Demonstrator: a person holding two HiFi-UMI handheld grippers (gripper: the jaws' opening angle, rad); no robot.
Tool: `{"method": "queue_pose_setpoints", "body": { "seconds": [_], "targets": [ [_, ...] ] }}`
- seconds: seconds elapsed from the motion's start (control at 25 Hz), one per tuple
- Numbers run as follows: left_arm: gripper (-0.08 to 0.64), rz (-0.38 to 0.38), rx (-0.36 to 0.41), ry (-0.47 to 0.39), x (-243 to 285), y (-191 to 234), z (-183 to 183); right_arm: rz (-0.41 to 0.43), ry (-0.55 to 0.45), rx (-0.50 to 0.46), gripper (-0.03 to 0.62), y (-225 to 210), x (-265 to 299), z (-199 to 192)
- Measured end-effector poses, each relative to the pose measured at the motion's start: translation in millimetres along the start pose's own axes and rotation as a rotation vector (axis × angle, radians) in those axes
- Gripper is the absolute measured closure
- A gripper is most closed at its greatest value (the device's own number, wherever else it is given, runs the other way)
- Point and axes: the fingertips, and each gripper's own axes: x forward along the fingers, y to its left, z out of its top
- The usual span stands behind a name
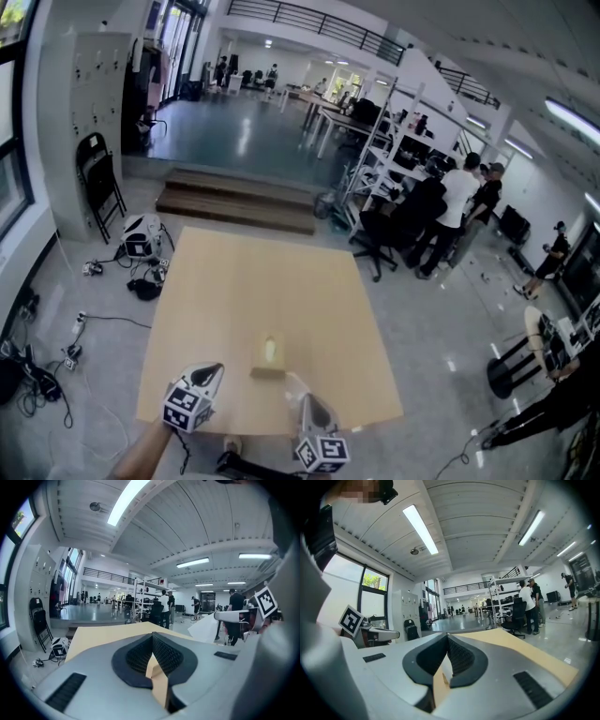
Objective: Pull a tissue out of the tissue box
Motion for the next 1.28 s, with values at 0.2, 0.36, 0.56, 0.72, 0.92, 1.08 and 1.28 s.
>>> {"method": "queue_pose_setpoints", "body": {
  "seconds": [0.2,0.36,0.56,0.72,0.92,1.08,1.28],
  "targets": [
    [0.552,-0.002,0.013,-0.006,-14,-9,1,-0.002,0.004,-0.001,0.591,4,-14,-6],
    [0.552,0.004,0.021,-0.009,-22,-11,1,0.0,0.0,0.001,0.591,8,-20,-10],
    [0.552,0.007,0.02,-0.006,-25,-13,1,-0.001,0.004,0.006,0.591,6,-24,-11],
    [0.552,0.01,0.024,-0.011,-25,-14,2,-0.001,0.001,0.004,0.591,5,-24,-12],
    [0.552,0.003,0.015,-0.012,-22,-14,0,0.003,0.011,-0.002,0.591,8,-23,-14],
    [0.552,0.002,0.012,-0.01,-20,-13,1,0.009,0.015,-0.008,0.591,8,-19,-15],
    [0.552,0.007,0.005,-0.008,-20,-10,0,0.015,0.009,-0.008,0.591,10,-18,-9]
  ]
}}
